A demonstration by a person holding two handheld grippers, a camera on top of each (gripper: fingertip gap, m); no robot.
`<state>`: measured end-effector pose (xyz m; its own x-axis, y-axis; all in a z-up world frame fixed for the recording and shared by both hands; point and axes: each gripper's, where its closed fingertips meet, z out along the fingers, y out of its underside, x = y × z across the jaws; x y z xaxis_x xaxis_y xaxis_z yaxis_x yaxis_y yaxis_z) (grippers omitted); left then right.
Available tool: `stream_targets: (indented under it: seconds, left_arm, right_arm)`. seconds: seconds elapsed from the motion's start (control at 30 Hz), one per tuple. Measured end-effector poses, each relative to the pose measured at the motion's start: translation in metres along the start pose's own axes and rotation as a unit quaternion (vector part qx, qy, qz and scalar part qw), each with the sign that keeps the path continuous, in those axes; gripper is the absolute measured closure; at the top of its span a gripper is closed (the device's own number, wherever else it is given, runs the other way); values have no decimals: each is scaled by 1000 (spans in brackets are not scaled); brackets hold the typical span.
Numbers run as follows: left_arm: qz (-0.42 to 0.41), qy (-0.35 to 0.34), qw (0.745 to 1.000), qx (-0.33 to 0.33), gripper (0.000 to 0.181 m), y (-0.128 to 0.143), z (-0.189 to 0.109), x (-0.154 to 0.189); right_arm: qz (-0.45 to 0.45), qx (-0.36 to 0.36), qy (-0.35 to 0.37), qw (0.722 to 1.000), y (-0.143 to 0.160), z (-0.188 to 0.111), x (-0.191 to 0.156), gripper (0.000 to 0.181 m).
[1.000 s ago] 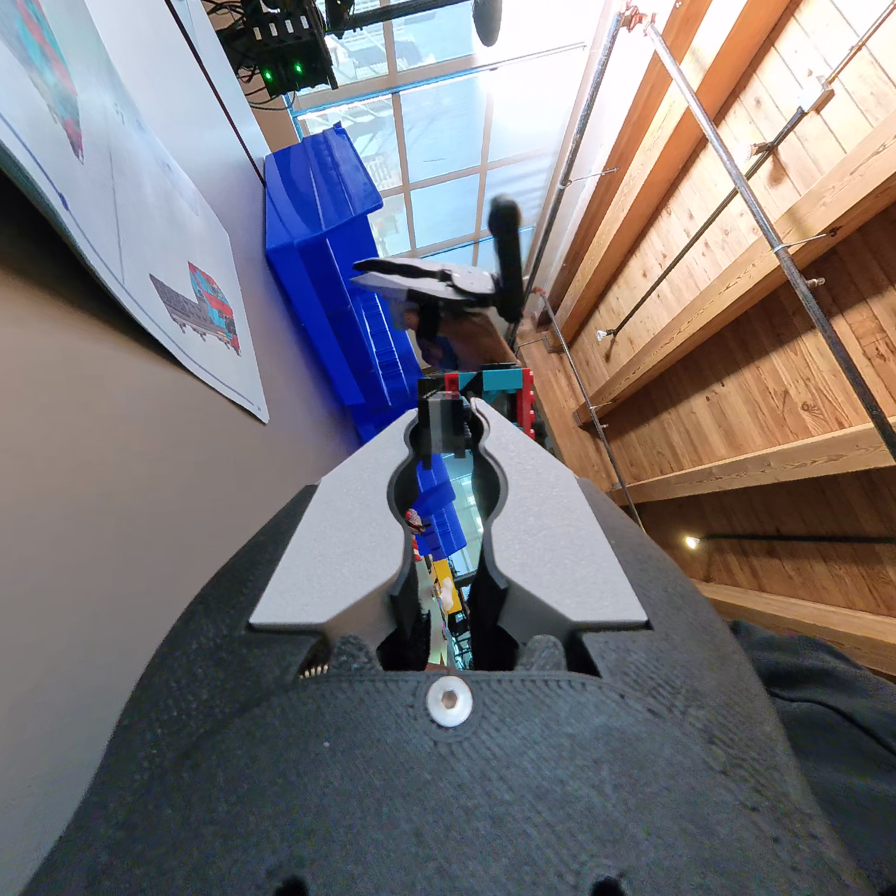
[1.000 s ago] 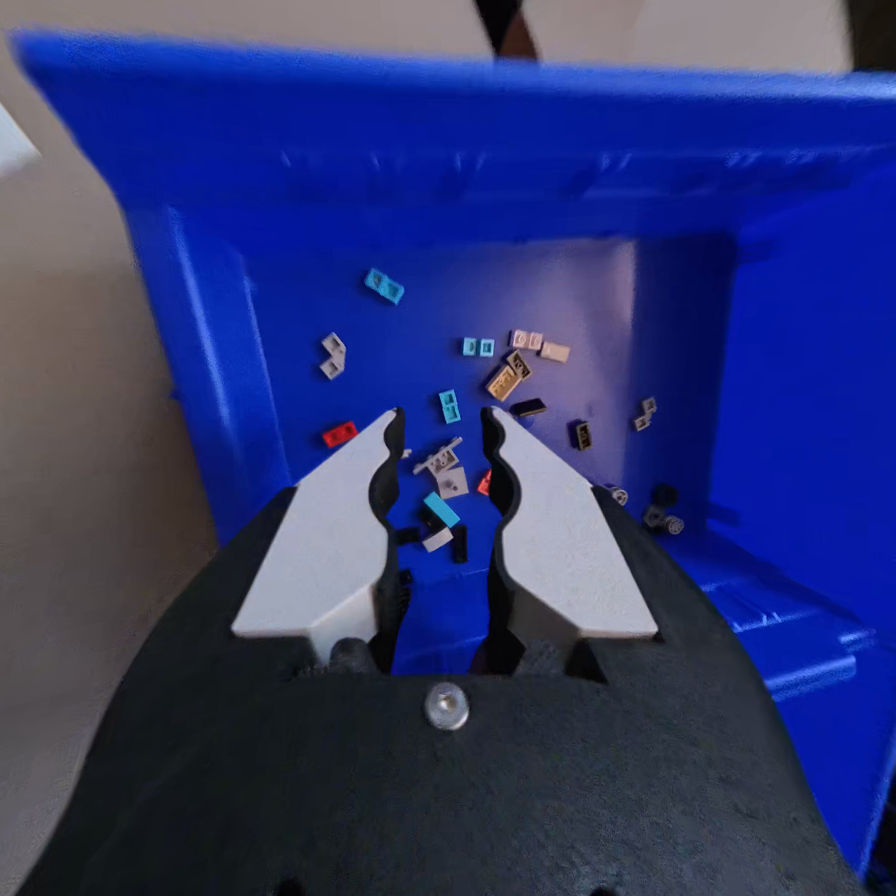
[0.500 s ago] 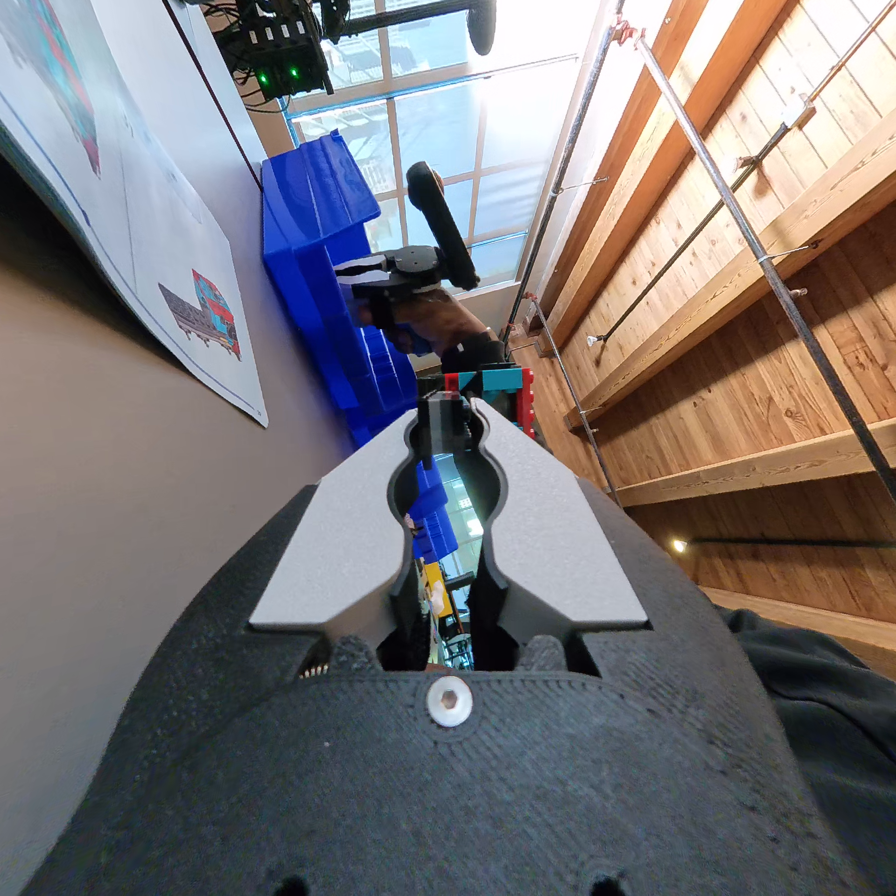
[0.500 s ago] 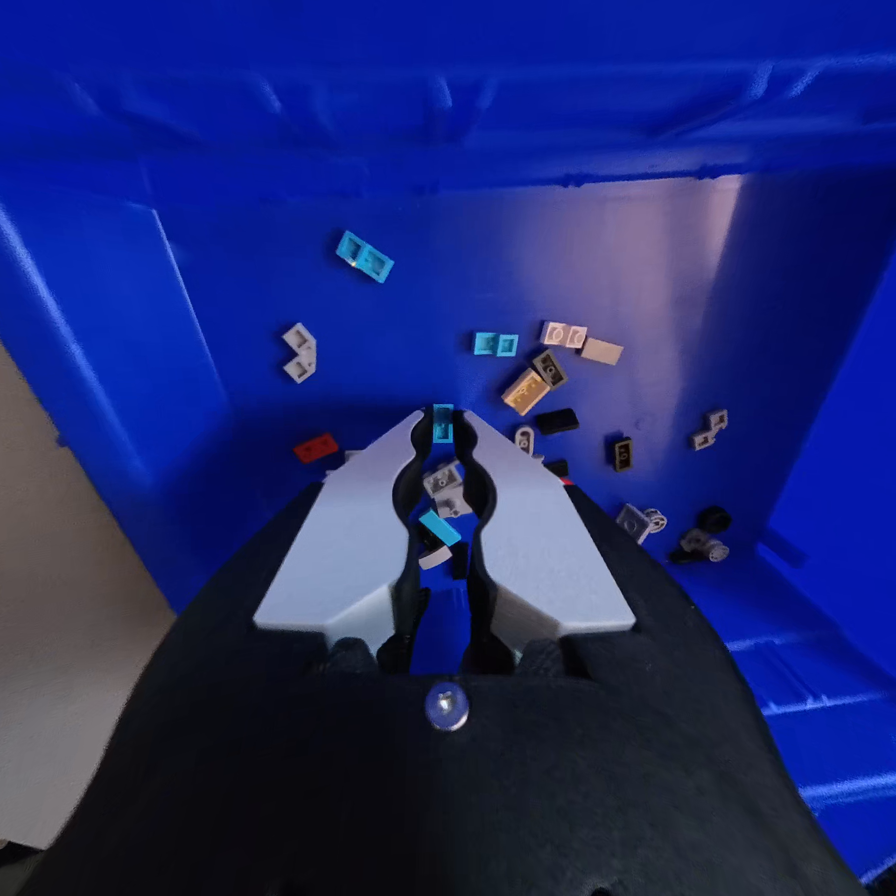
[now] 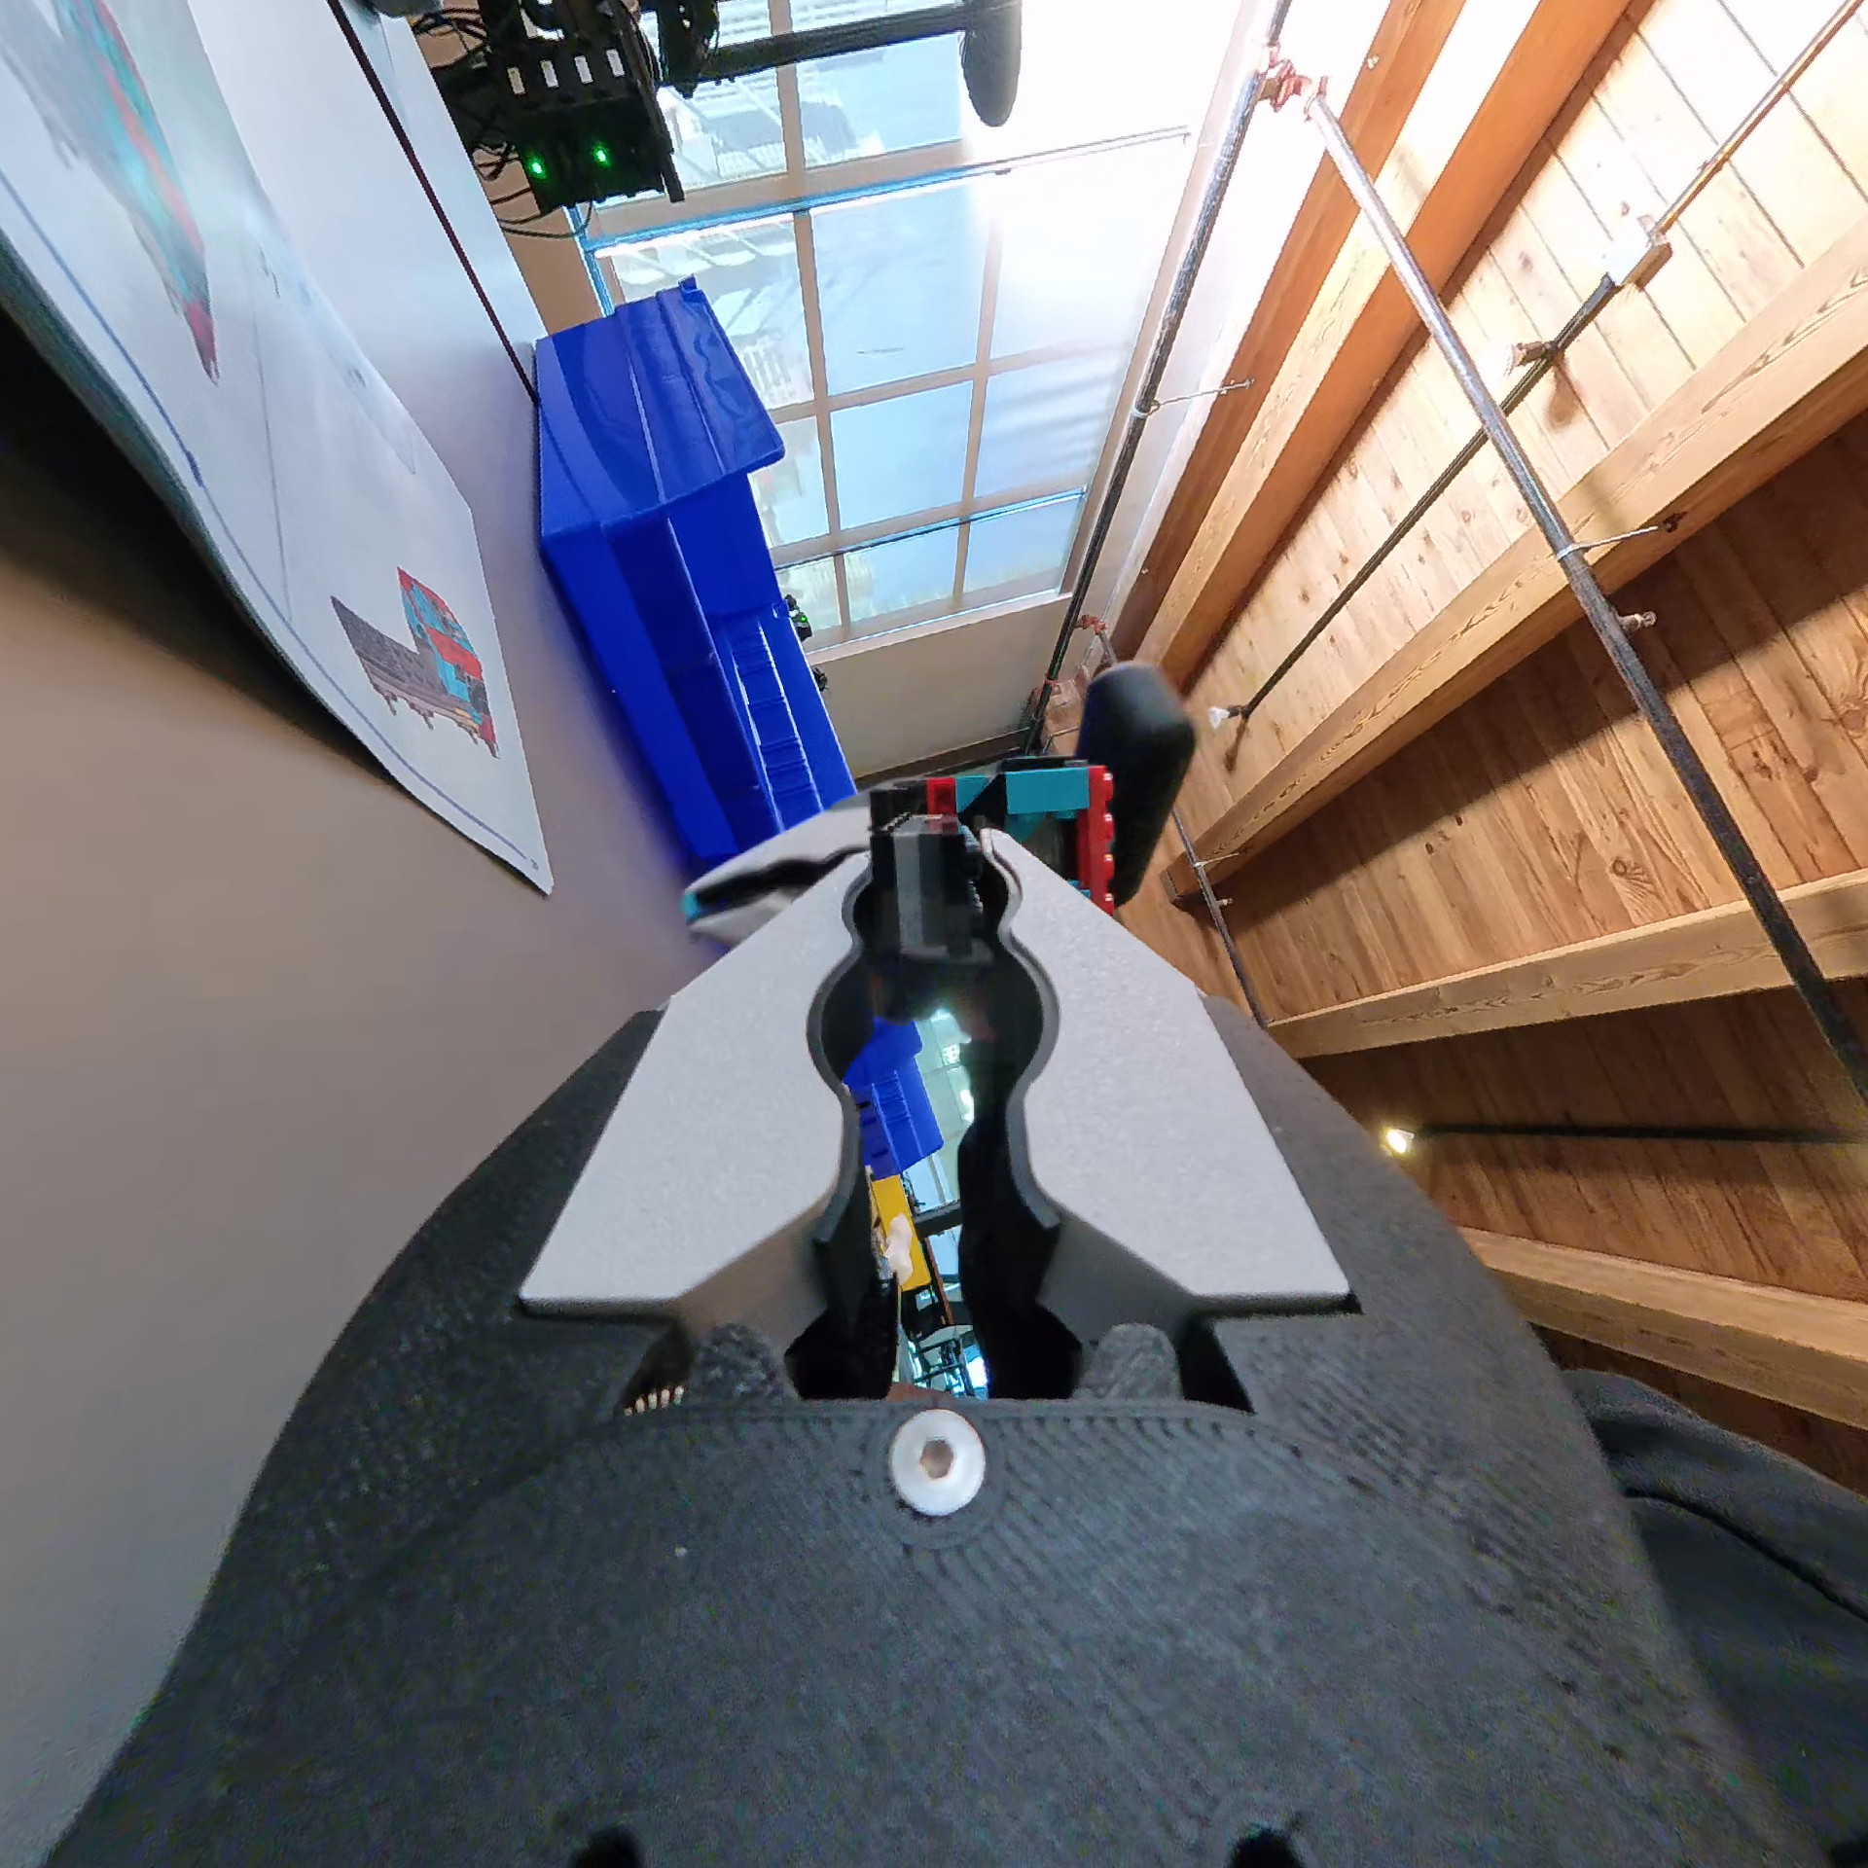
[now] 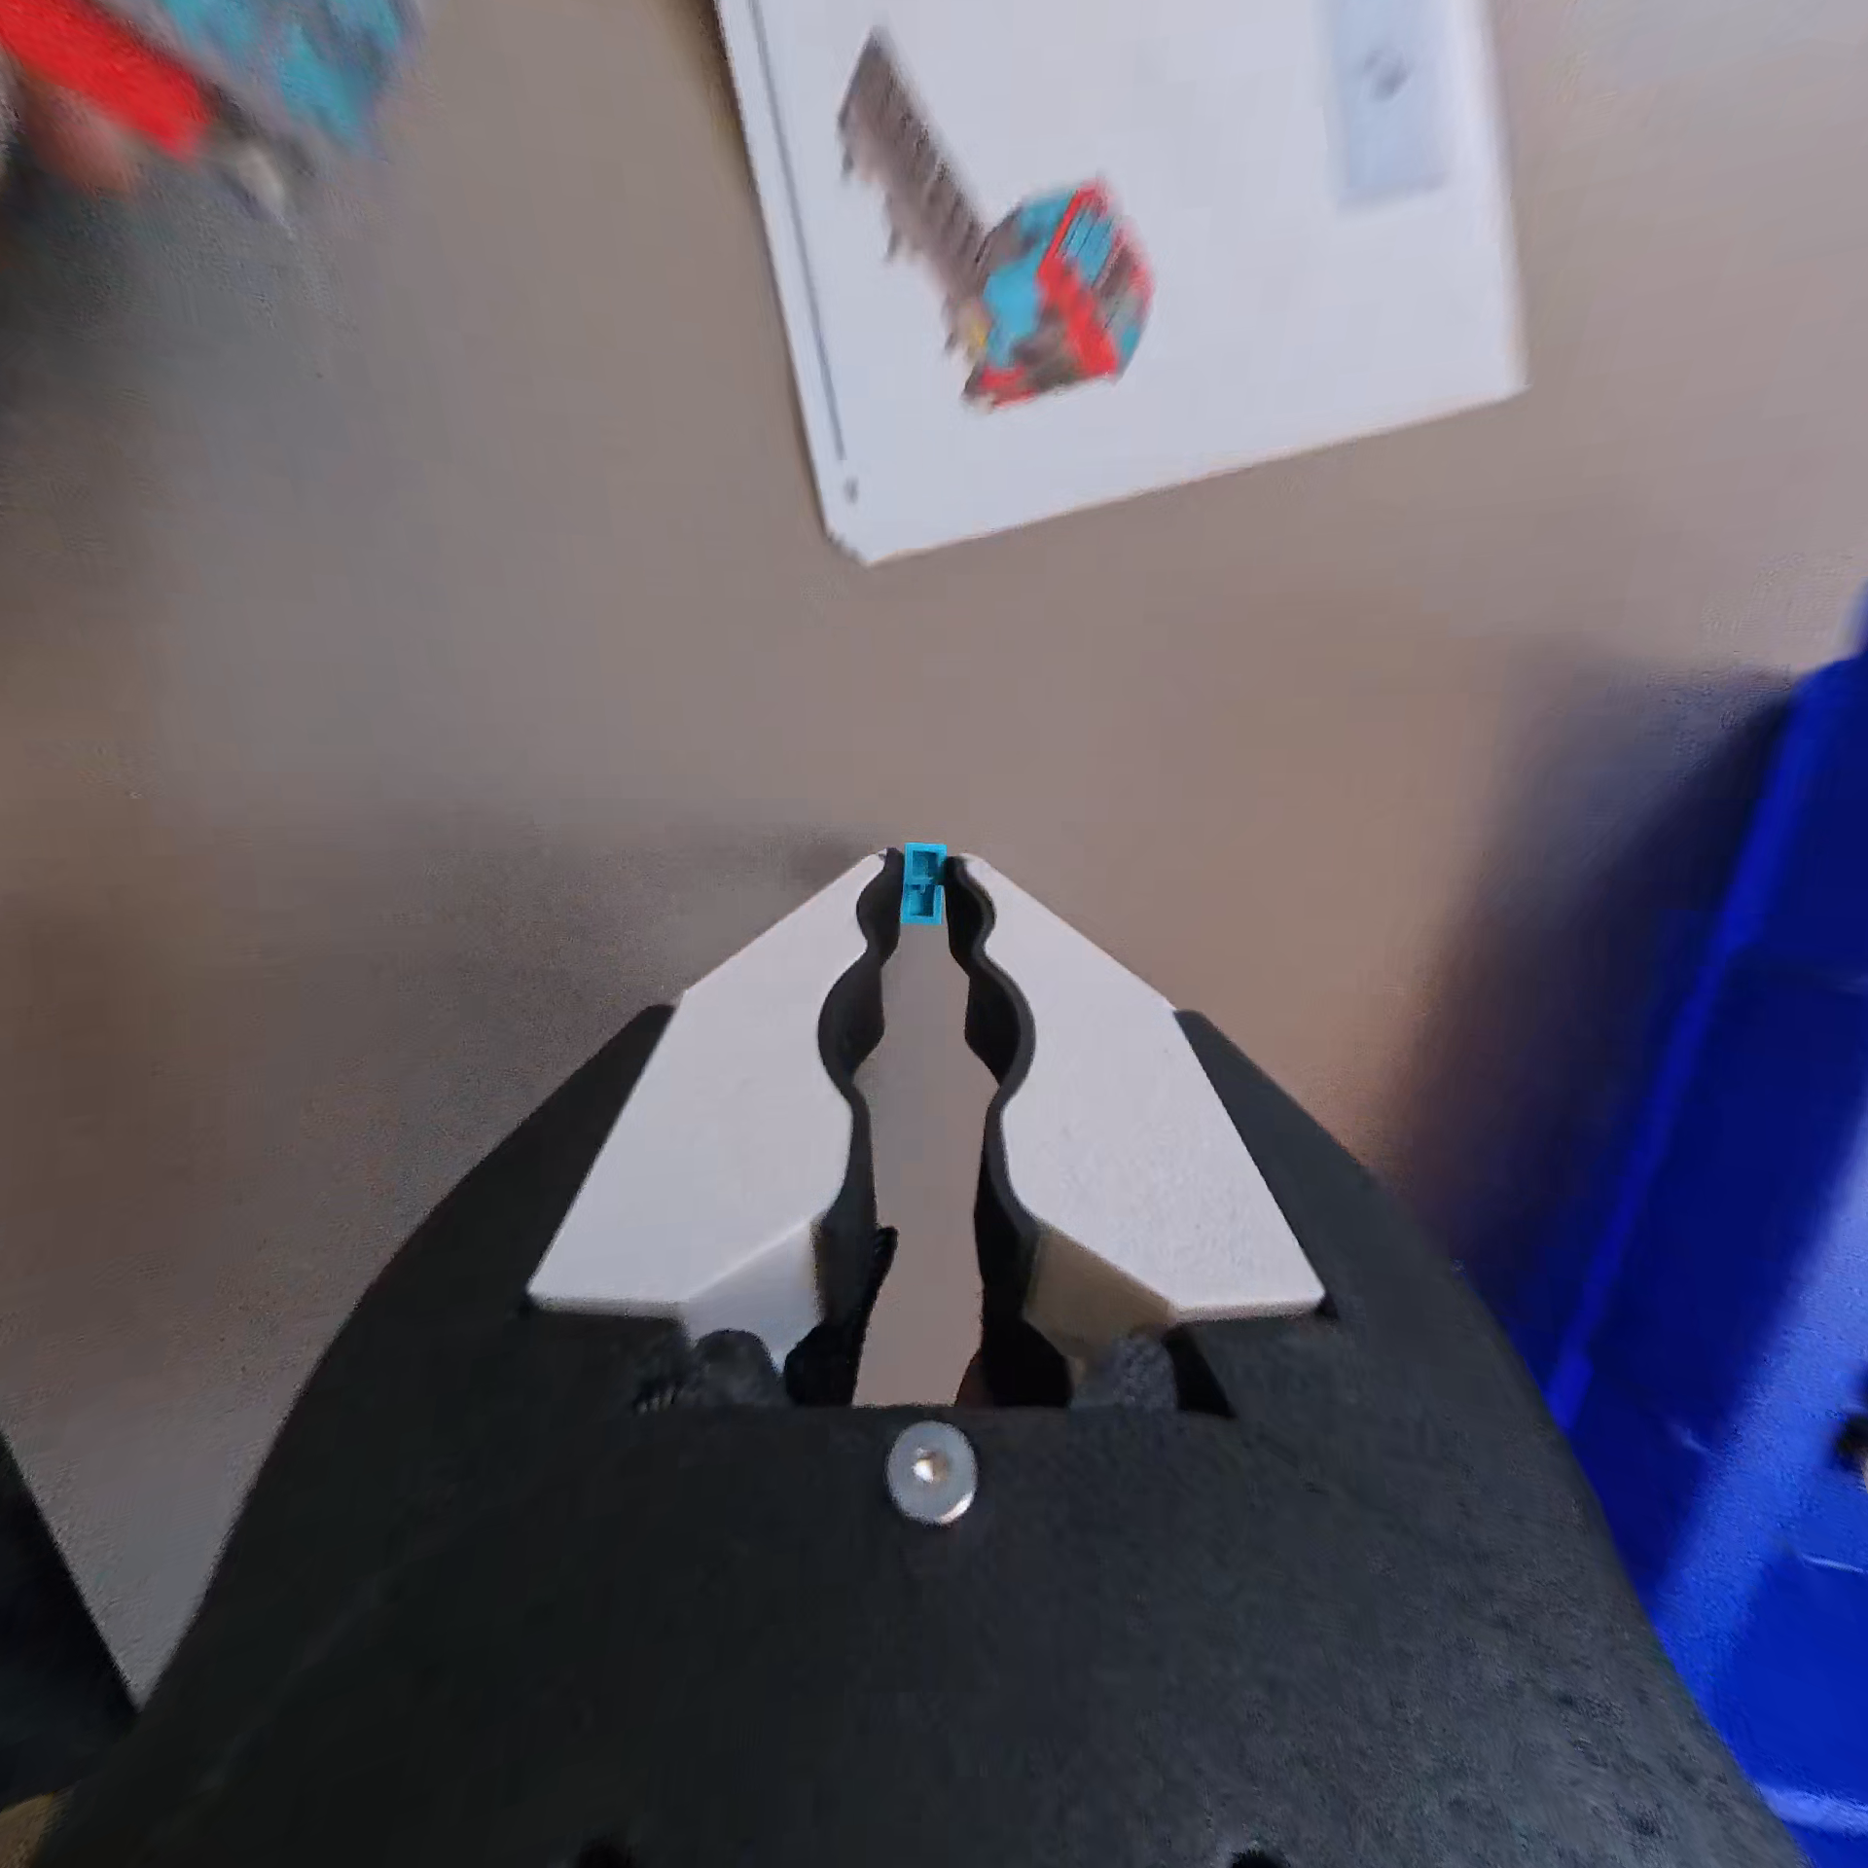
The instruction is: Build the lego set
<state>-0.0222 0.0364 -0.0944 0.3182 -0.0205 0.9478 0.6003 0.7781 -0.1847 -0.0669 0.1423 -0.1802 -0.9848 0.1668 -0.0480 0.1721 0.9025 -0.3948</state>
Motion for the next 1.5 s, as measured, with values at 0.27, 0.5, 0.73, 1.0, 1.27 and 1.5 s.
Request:
stream_targets:
  seconds: [0.27, 0.5, 0.73, 1.0, 1.27, 1.5]
  left_arm:
    - [2, -3, 1000, -1, 164, 1, -1, 0]
    - [-2, -5, 1000, -2, 165, 1, 0, -1]
    - [-4, -4, 1000, 1, 165, -2, -1, -1]
    - [-6, -2, 1000, 7, 164, -7, -3, -2]
    - [-9, 0, 1000, 9, 164, -8, -4, -1]
    - [-3, -2, 1000, 3, 164, -4, -2, -1]
  right_arm:
    - [-20, 21, 29, 999, -11, -32, 24, 146]
    - [9, 82, 129, 988, -36, -104, 158, 149]
    - [-22, -29, 120, 992, -10, -27, 207, 144]
    - [4, -40, 110, 993, -8, -7, 212, 170]
    - [46, 133, 98, 985, -37, -91, 106, 171]
    - [8, 17, 91, 996, 41, -10, 6, 166]
